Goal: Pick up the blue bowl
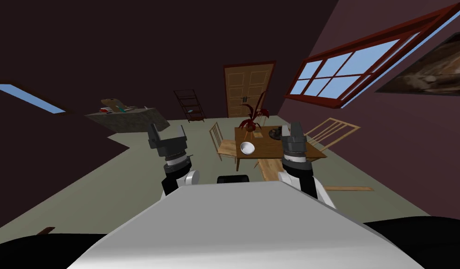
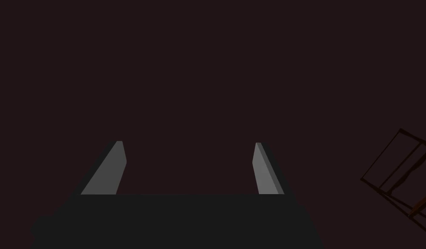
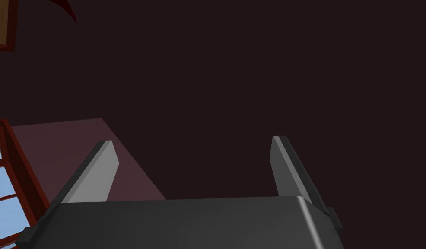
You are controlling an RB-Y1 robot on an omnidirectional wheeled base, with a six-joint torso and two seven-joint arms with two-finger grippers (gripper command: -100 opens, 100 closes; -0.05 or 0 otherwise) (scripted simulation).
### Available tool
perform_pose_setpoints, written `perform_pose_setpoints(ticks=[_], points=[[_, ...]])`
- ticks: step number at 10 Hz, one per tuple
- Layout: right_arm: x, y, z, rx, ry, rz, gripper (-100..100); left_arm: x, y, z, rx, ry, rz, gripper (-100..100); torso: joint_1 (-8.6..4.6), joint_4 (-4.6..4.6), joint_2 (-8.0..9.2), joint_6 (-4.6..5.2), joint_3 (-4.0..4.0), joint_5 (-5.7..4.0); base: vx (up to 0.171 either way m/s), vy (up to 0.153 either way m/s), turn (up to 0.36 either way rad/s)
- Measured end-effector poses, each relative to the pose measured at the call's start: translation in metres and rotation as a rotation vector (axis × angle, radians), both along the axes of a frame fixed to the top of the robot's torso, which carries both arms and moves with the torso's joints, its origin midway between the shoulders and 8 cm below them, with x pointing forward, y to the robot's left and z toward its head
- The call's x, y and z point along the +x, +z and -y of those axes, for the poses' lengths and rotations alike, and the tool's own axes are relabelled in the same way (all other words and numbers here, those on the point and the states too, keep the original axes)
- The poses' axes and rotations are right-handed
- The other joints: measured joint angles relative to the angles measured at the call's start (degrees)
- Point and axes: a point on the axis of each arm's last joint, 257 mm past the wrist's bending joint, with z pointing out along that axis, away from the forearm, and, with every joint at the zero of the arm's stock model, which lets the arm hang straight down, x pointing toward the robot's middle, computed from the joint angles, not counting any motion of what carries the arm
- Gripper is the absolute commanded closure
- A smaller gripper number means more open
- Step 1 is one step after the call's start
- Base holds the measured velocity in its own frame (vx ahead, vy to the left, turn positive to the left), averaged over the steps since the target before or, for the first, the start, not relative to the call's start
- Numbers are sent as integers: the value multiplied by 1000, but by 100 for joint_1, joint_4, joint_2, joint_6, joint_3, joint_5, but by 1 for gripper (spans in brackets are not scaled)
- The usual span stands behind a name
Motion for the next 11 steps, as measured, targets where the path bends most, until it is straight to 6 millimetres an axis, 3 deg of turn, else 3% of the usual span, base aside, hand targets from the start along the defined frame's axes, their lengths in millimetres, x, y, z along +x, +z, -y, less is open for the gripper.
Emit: perform_pose_setpoints(ticks=[2,5,7,9,11], points=[[2,-29,7,-83,-52,-94,-100,0,0,0,0,0,0,0,8,-1,-6,0,-3,2,65,118,58],[1,-81,35,-224,-158,-258,-100,0,0,0,0,0,0,0,27,-2,-10,0,-6,7,70,156,69],[-6,-117,57,-323,-233,-376,-100,0,0,0,0,0,0,0,23,-3,-16,-1,-9,6,82,125,52],[-16,-141,69,-387,-278,-455,-100,0,0,0,0,0,0,0,5,-1,-5,0,-3,3,62,105,86],[-29,-178,99,-496,-344,-571,-100,0,0,0,0,0,0,0,19,-3,-15,-2,-8,6,80,126,87]])
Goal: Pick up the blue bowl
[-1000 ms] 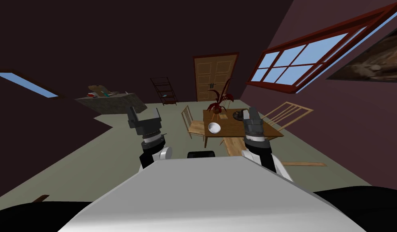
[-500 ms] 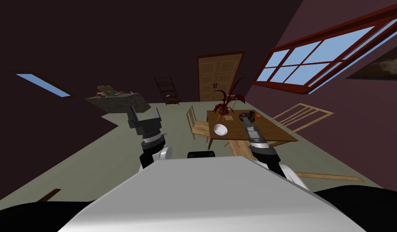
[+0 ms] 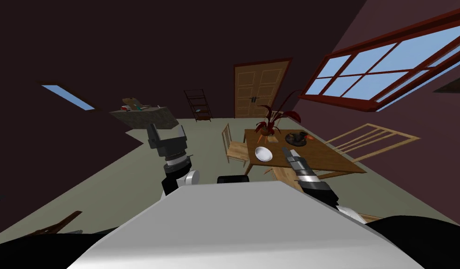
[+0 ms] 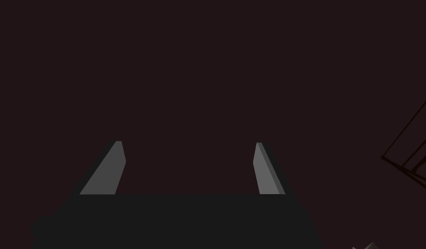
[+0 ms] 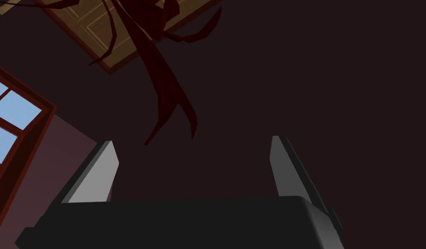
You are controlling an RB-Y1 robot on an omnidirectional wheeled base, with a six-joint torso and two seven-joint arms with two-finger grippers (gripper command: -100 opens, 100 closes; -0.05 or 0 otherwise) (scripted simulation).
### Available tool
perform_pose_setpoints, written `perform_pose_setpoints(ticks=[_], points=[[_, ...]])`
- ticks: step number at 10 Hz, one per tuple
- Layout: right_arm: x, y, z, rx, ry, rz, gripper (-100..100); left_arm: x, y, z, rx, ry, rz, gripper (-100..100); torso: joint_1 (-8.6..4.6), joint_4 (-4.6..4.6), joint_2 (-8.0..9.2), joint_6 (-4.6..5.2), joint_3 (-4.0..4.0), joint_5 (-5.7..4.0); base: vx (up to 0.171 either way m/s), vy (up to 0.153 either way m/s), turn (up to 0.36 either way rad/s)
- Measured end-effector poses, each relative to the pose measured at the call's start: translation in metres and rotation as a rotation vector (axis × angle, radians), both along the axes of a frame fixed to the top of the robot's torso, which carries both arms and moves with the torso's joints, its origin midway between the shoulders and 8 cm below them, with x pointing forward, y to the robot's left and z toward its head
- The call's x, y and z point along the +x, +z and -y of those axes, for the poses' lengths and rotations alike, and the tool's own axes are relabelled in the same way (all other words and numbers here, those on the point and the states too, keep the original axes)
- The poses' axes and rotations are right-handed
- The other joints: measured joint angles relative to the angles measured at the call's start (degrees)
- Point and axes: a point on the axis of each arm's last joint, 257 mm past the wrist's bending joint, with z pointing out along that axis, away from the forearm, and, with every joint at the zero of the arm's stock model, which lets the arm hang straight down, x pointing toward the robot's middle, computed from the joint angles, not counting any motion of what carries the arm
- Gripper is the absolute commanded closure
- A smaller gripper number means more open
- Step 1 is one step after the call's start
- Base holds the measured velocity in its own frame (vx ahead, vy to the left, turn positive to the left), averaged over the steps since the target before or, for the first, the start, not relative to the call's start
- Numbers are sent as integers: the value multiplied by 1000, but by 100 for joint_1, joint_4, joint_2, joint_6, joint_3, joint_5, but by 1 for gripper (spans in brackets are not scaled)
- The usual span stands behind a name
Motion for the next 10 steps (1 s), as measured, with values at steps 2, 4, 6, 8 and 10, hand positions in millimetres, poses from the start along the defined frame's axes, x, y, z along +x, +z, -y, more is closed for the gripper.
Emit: perform_pose_setpoints(ticks=[2,4,6,8,10], points=[[-19,-25,17,-63,-41,-84,-100,0,0,0,0,0,0,0,-14,3,14,2,8,-3,42,80,57],[-33,-40,24,-122,-70,-157,-100,0,0,0,0,0,0,0,-23,4,17,1,10,-5,69,77,148],[-63,-74,51,-227,-116,-293,-100,0,0,0,0,0,0,0,-15,0,0,0,0,-3,86,92,130],[-85,-92,58,-299,-135,-379,-100,0,0,0,0,0,0,0,-20,3,16,1,8,-4,44,63,107],[-107,-113,73,-360,-148,-458,-100,0,0,0,0,0,0,0,-33,4,17,0,10,-7,71,48,212]])
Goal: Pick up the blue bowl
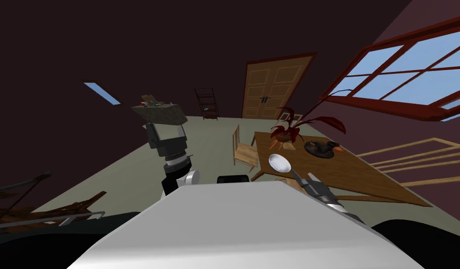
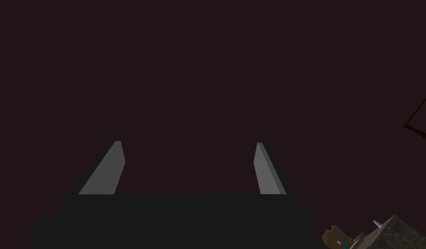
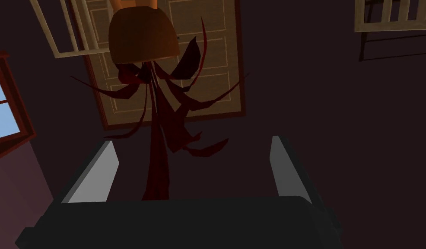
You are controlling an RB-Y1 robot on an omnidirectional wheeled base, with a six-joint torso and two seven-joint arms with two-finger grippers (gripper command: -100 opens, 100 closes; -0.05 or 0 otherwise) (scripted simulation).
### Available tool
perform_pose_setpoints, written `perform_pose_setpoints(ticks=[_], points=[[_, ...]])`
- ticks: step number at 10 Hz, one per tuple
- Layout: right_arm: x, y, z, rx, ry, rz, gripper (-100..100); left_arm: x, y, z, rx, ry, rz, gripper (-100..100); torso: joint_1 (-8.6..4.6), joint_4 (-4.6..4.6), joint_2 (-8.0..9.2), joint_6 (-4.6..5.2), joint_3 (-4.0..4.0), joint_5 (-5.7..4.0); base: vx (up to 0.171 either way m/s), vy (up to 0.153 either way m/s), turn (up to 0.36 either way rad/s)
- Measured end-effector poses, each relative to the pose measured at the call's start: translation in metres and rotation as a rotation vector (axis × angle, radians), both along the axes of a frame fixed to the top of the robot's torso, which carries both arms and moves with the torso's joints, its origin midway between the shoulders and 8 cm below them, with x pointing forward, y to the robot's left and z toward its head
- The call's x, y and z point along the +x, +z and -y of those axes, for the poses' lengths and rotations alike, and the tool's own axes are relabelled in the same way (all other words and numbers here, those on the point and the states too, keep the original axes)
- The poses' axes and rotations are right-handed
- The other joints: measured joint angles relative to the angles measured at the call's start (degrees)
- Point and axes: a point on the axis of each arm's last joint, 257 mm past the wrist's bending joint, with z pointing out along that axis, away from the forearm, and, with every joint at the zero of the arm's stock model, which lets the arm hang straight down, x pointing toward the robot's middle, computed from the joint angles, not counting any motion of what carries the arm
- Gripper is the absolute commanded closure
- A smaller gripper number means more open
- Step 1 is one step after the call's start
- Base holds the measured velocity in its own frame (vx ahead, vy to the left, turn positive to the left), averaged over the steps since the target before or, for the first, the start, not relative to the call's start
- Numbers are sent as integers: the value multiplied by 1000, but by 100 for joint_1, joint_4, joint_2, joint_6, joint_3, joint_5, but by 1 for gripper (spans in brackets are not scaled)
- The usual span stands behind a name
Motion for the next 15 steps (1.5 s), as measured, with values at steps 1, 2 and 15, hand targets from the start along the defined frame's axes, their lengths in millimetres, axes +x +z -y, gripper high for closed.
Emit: perform_pose_setpoints(ticks=[1,2,15], points=[[-17,-11,8,-49,-3,-68,-100,0,0,0,0,0,0,0,1,-2,-8,-1,-5,1,89,40,327],[-36,-23,14,-96,-9,-144,-100,0,0,0,0,0,0,0,-2,-3,-11,-2,-7,0,70,19,95],[-258,-134,45,-469,170,-845,-100,0,0,0,0,0,0,0,-29,1,2,4,0,-7,60,-19,259]])
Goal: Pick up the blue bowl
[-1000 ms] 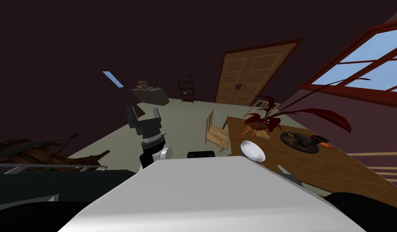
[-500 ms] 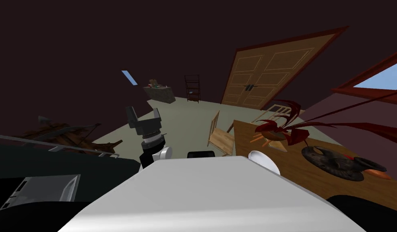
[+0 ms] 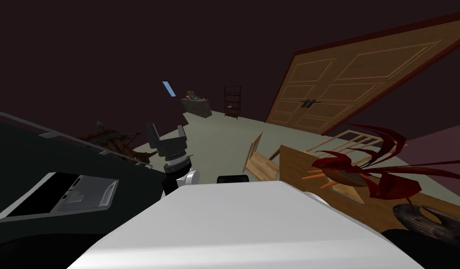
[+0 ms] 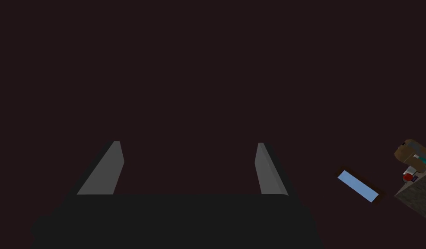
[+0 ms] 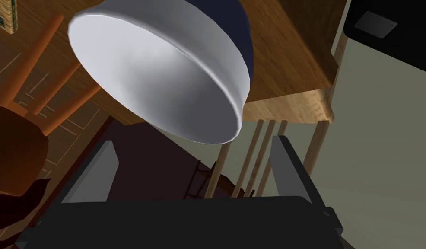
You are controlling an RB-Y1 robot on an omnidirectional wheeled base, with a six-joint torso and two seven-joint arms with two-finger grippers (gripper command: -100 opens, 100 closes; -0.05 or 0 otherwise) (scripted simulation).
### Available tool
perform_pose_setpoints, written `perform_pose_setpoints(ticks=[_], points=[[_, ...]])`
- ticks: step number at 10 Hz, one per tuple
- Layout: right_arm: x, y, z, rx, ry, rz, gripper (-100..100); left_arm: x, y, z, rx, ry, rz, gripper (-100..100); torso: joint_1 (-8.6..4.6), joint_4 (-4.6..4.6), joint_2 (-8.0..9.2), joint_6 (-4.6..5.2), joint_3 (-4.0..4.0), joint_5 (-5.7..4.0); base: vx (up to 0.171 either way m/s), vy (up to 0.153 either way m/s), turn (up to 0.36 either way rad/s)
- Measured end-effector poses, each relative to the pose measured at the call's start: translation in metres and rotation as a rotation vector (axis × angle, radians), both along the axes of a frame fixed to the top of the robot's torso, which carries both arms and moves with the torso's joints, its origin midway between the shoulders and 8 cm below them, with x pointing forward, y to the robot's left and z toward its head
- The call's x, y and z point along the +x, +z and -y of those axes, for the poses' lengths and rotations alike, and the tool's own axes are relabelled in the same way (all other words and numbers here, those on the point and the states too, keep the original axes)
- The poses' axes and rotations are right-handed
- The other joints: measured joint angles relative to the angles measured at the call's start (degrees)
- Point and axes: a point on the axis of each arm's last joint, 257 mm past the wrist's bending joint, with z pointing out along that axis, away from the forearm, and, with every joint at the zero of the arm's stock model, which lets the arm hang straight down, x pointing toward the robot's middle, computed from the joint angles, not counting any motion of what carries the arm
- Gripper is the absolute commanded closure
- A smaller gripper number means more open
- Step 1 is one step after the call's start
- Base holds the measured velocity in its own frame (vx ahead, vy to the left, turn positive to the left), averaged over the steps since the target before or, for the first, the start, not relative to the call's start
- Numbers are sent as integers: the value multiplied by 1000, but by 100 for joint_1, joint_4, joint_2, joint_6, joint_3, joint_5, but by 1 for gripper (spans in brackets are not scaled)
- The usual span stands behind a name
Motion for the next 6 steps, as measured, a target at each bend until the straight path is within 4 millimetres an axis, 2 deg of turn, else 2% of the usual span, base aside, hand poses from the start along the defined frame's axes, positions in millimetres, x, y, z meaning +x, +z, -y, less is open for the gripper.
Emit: perform_pose_setpoints(ticks=[4,6], points=[[-68,-23,-17,-37,102,-209,-100,0,0,0,0,0,0,0,-4,-1,-3,-4,-1,0,44,-49,322],[-98,-30,-29,-39,156,-295,-100,0,0,0,0,0,0,0,4,3,18,2,10,1,-34,-47,146]])
